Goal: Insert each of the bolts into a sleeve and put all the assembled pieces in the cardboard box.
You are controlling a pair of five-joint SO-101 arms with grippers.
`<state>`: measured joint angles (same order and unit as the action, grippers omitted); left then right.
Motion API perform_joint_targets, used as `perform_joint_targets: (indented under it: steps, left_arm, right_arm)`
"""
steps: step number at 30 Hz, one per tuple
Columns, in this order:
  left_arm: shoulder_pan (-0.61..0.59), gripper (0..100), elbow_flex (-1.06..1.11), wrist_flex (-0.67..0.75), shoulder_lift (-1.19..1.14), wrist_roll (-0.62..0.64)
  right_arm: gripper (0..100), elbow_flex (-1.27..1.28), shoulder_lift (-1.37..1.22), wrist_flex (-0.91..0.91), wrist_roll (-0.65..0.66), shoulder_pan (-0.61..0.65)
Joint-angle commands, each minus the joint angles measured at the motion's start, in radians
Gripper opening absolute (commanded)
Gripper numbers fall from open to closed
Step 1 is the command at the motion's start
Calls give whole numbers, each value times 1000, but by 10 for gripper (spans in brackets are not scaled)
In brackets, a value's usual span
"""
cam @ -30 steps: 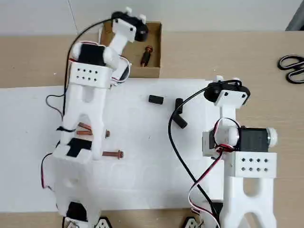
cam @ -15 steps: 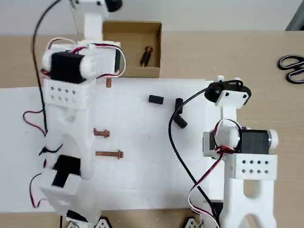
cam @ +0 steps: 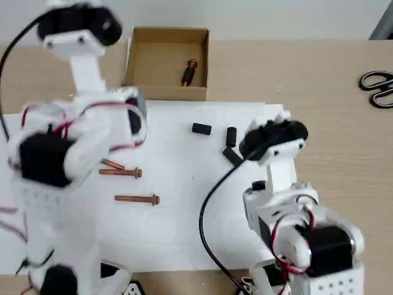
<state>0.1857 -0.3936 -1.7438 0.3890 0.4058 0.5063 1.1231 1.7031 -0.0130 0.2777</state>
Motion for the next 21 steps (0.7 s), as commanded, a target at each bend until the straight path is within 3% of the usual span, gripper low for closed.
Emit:
perform_joint_targets:
  steps: [1,12,21]
  left_arm:
    - [3,6,107,-6,155,48]
    - [14,6,377,193,431,164]
    - [170,6,549,310,588,192]
  right_arm:
    - [3,43,74,-61,-11,-1]
    - [4,255,251,-346,-11,22]
    - [4,488,469,-575,-8,346]
